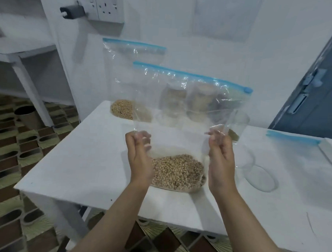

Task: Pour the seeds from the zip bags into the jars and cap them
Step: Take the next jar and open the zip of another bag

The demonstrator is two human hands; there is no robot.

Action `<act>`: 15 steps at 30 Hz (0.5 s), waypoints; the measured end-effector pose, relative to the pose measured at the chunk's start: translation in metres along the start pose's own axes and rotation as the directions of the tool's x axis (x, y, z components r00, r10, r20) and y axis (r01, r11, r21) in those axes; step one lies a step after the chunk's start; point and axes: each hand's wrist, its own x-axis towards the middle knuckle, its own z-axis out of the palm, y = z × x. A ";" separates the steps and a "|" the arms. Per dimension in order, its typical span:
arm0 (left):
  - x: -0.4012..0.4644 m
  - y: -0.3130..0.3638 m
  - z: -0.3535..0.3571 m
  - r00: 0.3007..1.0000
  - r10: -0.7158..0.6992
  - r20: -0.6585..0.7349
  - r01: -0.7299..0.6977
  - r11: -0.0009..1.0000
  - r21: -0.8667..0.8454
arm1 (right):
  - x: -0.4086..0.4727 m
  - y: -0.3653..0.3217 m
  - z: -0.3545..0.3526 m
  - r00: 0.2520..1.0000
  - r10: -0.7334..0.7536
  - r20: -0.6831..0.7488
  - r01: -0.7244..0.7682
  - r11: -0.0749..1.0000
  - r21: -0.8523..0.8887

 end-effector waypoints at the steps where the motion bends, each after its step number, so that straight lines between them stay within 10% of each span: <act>1: 0.000 0.002 -0.001 1.000 0.018 -0.005 -0.018 1.000 0.013 | 0.003 -0.003 -0.004 1.000 0.019 0.015 -0.019 0.999 0.025; 8: 0.025 0.048 0.012 0.991 0.124 -0.046 -0.123 0.992 0.026 | 0.037 -0.050 0.000 0.998 0.049 0.038 -0.055 0.986 0.159; 15: 0.028 0.062 0.044 0.894 0.428 0.129 -0.446 0.827 0.342 | 0.043 -0.083 0.018 0.959 -0.273 -0.076 0.277 0.960 0.043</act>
